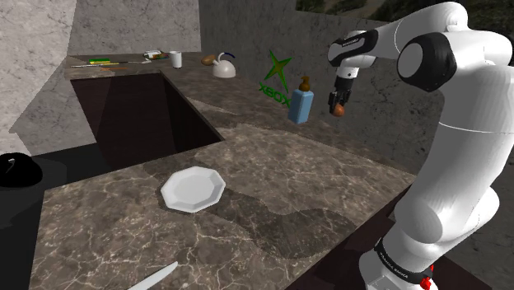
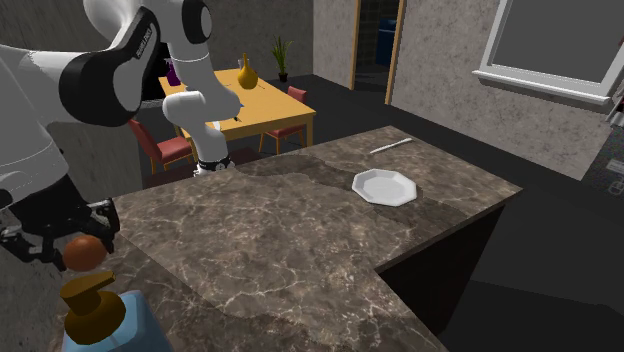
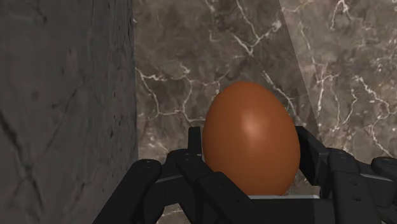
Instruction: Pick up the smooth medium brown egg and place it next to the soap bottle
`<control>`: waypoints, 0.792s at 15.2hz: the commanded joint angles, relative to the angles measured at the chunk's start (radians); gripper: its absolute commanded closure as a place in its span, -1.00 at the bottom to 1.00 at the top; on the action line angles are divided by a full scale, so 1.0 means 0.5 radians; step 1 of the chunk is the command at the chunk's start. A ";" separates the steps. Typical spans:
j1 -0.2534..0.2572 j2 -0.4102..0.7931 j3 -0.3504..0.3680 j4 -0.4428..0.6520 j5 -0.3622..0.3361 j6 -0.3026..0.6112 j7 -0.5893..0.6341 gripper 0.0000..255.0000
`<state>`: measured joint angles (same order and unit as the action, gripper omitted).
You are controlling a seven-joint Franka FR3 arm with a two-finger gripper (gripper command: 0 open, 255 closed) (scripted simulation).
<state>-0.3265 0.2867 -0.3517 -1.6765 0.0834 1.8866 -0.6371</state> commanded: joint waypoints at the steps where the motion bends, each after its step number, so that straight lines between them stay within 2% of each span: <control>1: -0.001 0.015 0.002 -0.037 0.006 0.053 -0.004 1.00; 12: -0.009 0.114 0.018 -0.204 0.048 0.313 -0.029 1.00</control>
<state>-0.3291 0.3356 -0.3435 -1.7769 0.1045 2.0331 -0.6485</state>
